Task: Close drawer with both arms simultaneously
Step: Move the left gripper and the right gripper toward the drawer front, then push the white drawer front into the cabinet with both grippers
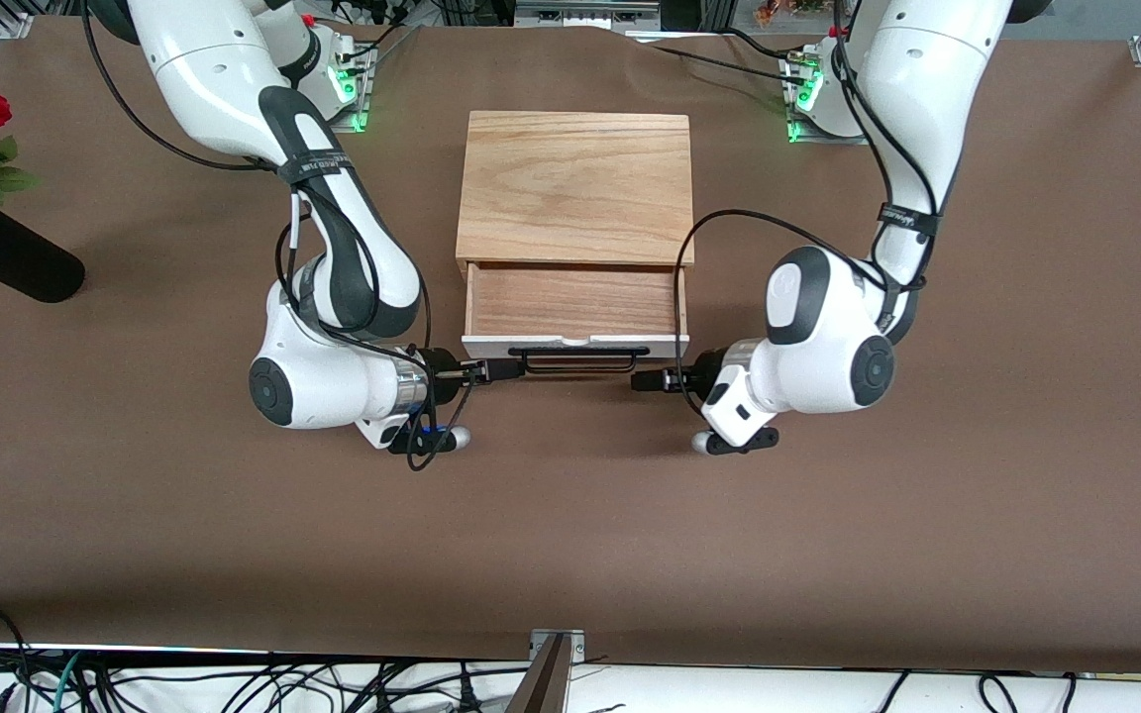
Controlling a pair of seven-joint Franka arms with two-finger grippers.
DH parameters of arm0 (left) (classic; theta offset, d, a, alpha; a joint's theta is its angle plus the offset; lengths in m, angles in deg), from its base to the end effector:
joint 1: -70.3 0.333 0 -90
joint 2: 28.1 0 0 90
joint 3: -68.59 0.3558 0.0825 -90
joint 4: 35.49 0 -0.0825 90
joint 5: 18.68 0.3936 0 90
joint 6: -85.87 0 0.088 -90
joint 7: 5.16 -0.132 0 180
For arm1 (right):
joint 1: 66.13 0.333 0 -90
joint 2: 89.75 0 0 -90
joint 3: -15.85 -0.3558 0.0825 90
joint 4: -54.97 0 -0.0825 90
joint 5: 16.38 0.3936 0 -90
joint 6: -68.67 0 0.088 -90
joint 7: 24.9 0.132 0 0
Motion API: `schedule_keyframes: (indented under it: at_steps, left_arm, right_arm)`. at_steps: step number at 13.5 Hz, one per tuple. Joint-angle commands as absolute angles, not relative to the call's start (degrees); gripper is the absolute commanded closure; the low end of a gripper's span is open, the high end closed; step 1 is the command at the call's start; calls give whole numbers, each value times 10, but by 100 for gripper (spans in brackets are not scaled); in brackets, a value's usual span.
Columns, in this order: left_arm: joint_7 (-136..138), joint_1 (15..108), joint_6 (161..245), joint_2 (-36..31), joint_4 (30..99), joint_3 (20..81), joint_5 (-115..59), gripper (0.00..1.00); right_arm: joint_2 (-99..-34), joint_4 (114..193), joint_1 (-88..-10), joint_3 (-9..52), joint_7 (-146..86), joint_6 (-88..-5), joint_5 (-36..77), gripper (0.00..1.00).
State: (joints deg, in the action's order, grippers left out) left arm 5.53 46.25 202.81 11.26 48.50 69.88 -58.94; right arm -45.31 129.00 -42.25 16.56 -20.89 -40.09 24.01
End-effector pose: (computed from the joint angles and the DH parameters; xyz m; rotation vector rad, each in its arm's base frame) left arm 0.6674 -0.3379 0.2821 2.5760 0.1920 -0.3608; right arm 0.6810 0.3622 0.2890 -2.5318 -0.0558 0.4025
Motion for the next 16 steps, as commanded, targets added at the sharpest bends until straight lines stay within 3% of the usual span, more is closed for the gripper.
schedule_keyframes:
  at_steps: [1, 9, 14, 16]
  left_arm:
    - [52, 453, 2022, 122, 465, 705, -601, 0]
    - [52, 453, 2010, 121, 467, 683, -602, 0]
    - [27, 447, 1905, 135, 472, 675, -603, 0]
    - [31, 445, 1901, 135, 474, 675, -603, 0]
  right_arm:
    - [-452, 1291, -419, 162, -209, -393, 249, 0]
    - [-456, 1297, -417, 162, -206, -307, 248, 0]
    - [-458, 1305, -417, 162, -209, -266, 239, 0]
    - [-462, 1314, -413, 161, -210, -261, 239, 0]
